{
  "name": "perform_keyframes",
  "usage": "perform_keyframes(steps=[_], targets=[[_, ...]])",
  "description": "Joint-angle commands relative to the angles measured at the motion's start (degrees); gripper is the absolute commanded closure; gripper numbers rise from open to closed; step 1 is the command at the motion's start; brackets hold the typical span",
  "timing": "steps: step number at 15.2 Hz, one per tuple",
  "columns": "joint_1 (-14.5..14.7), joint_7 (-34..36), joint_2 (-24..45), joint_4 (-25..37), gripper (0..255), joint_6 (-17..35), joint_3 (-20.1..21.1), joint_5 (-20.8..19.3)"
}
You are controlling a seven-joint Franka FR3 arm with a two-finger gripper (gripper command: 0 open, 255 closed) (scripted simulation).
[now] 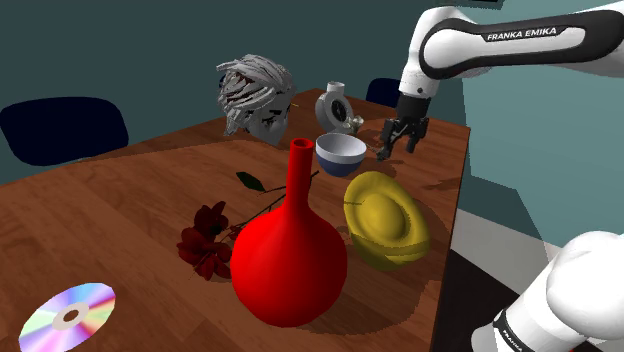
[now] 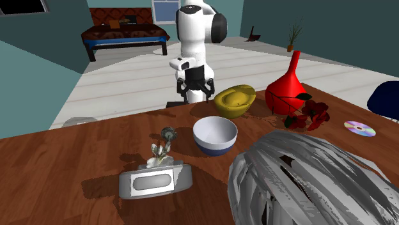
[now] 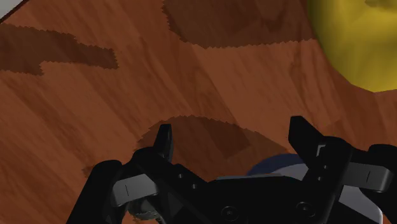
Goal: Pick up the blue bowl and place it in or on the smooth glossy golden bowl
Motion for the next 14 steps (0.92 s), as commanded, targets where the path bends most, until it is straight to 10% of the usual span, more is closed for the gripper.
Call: perform_keyframes(steps=[1,10,14], targets=[[-0.1,-0.3,4.6,4.0,0,0.7,-0.3,0.5],[-0.8,-1.4,24.5,25.1,0,-0.5,-1.4,3.3],[-0.7,-1.5,24.5,22.1,0,2.6,-1.3,3.4]])
